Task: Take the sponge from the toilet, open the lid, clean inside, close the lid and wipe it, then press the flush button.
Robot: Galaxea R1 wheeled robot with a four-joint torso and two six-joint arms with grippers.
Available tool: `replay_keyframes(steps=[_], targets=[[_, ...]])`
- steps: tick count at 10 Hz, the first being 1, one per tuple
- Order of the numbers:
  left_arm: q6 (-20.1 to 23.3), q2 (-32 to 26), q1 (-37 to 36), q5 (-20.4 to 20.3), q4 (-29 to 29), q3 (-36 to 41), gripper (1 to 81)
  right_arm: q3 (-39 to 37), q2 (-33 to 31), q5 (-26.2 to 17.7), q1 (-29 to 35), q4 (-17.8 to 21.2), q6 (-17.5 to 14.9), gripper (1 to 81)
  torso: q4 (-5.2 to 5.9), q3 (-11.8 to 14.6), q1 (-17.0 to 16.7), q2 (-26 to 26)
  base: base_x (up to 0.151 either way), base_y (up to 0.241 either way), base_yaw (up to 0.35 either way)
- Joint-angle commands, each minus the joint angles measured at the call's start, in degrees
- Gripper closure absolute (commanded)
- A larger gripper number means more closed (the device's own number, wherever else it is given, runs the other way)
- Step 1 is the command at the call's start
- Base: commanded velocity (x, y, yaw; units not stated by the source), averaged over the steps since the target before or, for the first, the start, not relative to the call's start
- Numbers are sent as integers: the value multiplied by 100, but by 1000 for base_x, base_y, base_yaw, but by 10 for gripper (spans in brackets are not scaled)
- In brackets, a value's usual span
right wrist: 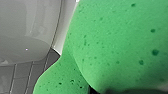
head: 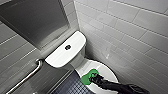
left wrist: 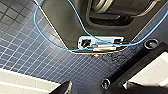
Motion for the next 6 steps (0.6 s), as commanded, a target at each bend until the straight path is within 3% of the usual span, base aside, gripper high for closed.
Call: replay_keyframes(steps=[1,2,4,6], targets=[[13,-62,236,581,-44,1,10,725,-676,-766,85,-36,-33,811,0,0,0,0,0,0,0],[13,-62,236,581,-44,1,10,1732,-1307,-479,85,-36,-33,811,0,0,0,0,0,0,0],[13,-53,236,572,-44,1,10,3325,-2231,577,15,-45,-51,811,0,0,0,0,0,0,0],[22,-61,236,581,-35,1,10,3479,-2679,606,-273,-45,-51,811,0,0,0,0,0,0,0]])
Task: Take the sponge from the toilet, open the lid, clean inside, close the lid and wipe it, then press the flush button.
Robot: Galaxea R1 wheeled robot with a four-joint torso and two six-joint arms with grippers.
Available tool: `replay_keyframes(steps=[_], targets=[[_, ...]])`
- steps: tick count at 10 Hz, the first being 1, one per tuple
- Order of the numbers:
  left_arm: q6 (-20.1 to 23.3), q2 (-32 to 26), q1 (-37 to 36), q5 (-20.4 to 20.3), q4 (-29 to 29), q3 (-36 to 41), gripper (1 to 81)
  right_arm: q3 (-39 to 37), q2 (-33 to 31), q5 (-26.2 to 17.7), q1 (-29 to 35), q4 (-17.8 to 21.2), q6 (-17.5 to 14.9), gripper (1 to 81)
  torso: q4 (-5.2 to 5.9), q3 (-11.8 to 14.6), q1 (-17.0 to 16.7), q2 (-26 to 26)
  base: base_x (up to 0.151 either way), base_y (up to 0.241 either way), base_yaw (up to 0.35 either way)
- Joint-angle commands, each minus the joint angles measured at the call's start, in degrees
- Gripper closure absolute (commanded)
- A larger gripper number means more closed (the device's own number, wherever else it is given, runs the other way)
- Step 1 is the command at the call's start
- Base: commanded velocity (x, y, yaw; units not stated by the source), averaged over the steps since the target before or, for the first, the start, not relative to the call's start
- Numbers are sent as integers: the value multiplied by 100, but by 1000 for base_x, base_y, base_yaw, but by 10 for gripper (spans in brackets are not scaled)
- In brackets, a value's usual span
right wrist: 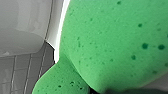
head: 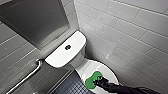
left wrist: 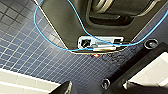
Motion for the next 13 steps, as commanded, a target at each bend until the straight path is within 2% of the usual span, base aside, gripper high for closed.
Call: replay_keyframes(steps=[1,10,12,13], targets=[[22,-72,236,572,-38,1,10,2138,-1737,516,-214,-17,-35,811,0,0,0,0,0,0,0],[31,-89,157,555,-38,18,10,3642,-4235,552,-1409,-122,35,811,0,0,0,0,0,0,0],[22,-72,78,528,-47,36,10,3677,-4323,481,-2179,-140,9,811,0,0,0,0,0,0,0],[30,-63,43,520,-47,45,10,3538,-4132,481,-2611,-166,-35,811,0,0,0,0,0,0,0]])
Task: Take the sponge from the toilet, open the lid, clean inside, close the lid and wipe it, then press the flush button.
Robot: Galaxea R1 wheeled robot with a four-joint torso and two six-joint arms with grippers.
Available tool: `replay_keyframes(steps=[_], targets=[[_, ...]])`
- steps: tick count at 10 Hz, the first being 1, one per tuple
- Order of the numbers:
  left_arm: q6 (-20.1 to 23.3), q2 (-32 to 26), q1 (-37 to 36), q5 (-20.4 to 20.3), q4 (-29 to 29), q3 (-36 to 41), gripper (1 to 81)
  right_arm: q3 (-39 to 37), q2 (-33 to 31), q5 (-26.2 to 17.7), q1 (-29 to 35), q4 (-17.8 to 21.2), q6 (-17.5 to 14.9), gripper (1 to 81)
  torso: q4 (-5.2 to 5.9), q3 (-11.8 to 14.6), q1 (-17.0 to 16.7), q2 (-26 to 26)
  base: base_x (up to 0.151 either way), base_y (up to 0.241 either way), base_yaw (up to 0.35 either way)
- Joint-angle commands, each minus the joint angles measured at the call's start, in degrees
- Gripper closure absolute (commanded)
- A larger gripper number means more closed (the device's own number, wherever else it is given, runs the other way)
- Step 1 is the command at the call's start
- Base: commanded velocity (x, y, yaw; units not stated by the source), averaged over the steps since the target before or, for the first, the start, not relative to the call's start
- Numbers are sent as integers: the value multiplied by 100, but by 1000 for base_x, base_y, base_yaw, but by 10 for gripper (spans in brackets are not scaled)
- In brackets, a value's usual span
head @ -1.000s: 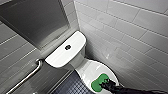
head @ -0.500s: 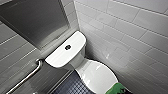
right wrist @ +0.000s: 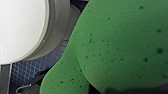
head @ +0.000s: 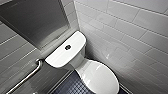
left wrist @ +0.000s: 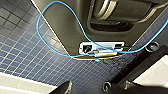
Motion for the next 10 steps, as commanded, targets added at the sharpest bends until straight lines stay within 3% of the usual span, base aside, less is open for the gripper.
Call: replay_keyframes(steps=[1,2,4,5,6,7,9,10], targets=[[31,-42,126,553,-47,36,10,208,156,-494,-1132,-225,-57,811,0,0,0,0,0,0,0],[39,-25,116,553,-29,36,10,190,253,-494,-1450,-330,-48,811,0,0,-369,573,0,0,0],[48,-42,81,510,-3,36,10,164,456,-485,-1968,-488,-48,811,0,0,-452,697,0,0,0],[39,-51,73,430,6,36,10,102,562,-459,-2127,-524,-48,811,0,325,-555,857,0,0,0],[39,-51,73,421,6,36,10,-142,780,-468,-2295,-542,-48,811,-125,561,-692,1074,0,0,0],[48,-60,73,421,15,36,10,-388,991,-476,-2426,-551,-48,811,-412,583,-800,1235,0,0,0],[48,-68,73,412,24,36,10,-917,1432,-476,-2646,-604,-48,811,-517,853,-1022,1569,0,0,0],[48,-68,72,403,24,36,10,-1225,1661,-485,-2691,-674,-48,811,-280,999,-1156,1773,0,0,0]])
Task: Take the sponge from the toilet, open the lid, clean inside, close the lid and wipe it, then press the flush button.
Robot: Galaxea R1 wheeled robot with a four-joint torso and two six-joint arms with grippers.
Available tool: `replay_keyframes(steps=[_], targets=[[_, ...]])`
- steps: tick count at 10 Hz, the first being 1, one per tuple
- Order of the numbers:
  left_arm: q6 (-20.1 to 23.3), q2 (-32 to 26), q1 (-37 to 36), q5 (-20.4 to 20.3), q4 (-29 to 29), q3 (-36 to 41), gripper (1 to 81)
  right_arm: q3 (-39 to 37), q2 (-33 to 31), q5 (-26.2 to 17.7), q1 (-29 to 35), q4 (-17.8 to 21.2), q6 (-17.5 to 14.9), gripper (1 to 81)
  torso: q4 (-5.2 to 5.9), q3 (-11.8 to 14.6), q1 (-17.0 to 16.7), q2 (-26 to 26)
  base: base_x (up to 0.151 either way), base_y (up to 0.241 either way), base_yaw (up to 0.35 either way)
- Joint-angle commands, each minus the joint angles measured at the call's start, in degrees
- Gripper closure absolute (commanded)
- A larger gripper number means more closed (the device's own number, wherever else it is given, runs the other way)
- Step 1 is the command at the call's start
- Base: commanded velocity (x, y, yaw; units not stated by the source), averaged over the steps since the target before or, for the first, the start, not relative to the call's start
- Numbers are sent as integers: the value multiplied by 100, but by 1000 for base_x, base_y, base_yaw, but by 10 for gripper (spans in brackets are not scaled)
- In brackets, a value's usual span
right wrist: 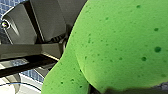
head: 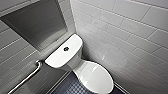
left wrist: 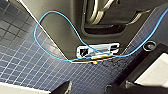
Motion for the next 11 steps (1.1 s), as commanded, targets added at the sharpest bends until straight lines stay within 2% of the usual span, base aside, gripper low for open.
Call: replay_keyframes(steps=[1,4,5,7,8,9,11], targets=[[43,-49,165,494,18,8,10,-594,476,-519,-345,-199,-26,811,5,-11,-358,553,0,0,0],[43,-40,183,291,18,-1,10,-1600,1155,-546,-582,-393,-35,811,-22,133,-691,1061,0,0,0],[43,-31,191,291,26,-10,10,-2127,1445,-695,-652,-490,-44,811,-22,138,-841,1294,0,0,0],[43,-75,191,291,18,-10,10,-3301,1752,-1992,-644,-507,-26,811,-22,140,-1119,1721,0,0,0],[43,-84,191,291,18,-19,10,-3899,1963,-2485,-670,-455,-17,811,-22,140,-1263,1941,0,0,0],[43,-84,191,291,-9,-19,10,-4333,2175,-2708,-661,-463,18,811,-22,140,-1036,1587,0,0,0],[34,-84,191,282,-35,-19,10,-4903,2578,-2752,-705,-515,9,811,-22,140,-1167,1786,0,0,0]])
